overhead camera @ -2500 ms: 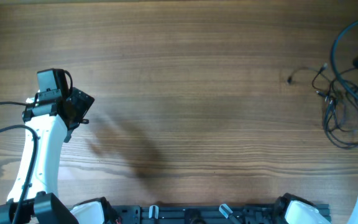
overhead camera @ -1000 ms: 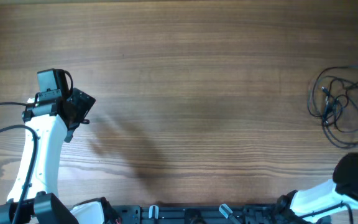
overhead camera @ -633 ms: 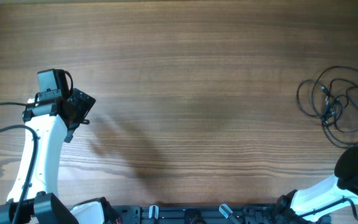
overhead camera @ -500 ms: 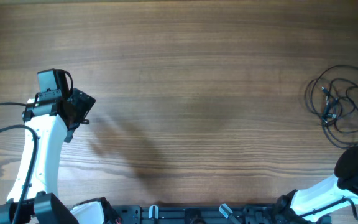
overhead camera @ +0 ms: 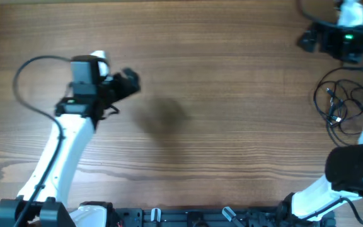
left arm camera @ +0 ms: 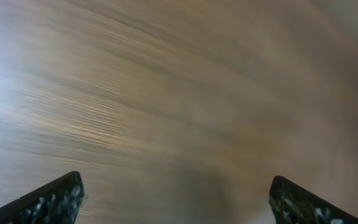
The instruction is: Untangle cables
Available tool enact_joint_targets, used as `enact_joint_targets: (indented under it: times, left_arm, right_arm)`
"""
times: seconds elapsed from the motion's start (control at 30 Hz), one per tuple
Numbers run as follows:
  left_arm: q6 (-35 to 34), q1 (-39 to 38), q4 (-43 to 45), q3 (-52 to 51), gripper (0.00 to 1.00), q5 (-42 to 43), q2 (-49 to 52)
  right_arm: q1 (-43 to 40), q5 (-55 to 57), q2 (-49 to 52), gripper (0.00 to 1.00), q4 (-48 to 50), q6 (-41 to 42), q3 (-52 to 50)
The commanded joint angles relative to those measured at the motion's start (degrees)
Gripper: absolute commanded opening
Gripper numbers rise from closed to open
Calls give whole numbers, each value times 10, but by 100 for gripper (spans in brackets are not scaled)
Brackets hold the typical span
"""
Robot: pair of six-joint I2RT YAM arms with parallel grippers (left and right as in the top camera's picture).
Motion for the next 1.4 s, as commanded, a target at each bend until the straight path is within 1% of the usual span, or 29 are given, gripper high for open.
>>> enact_joint_targets:
  times: [0.0,0.03,0.07,0.13,0.2,0.3,0.4,0.47,0.57,0.67,0.77,0.9,1.0,1.1,1.23,1.37]
  left_arm:
    - [96,-71,-34,0,100,-98,1]
    - [96,-84,-62,0,100,-129,1]
    - [93,-85,-82,0,100,-141,1]
    - [86,-79,-116,0,100,-149,1]
    - [60,-66,-149,0,100,-150,1]
    - [31,-42,-186,0,100,-149,0]
    - [28,-33,-207,0,100,-147,0]
    - [29,-34,-221,0,100,-147,0]
    - [29,-34,-235,0,100,-147,0]
    - [29,-34,-272,0,100,-130,-9]
    - [29,-34,-302,0,100,-132,-31]
    - [29,-34,-298,-20,100,-132,-110]
    - [32,-34,-280,-61,100,-132,-197]
    - [35,-34,-266,-107,100,-132,-323]
    - [33,-34,-267,-132,100,-132,-478]
    - [33,-34,-266,-132,100,-132,-553]
  right_arm:
    - [73,89,15,100,10,6,-2]
    - [98,145,16,100,11,43,-2]
    - [111,174,17,100,10,71,-2]
    - [126,176,17,100,8,92,-2]
    - [137,174,17,100,4,103,-4]
    - [148,169,17,100,10,104,-38]
    - [150,111,17,100,27,69,-111]
    - [150,86,17,100,38,62,-160]
    - [150,83,15,100,40,63,-199]
    - [150,83,-6,100,47,62,-235]
    - [150,83,-54,100,79,63,-279]
    - [150,85,-191,100,161,64,-387]
    - [150,94,-290,100,210,64,-457]
    - [150,101,-411,100,256,65,-526]
    - [150,134,-553,100,280,68,-584]
    - [150,136,-627,100,257,67,-592]
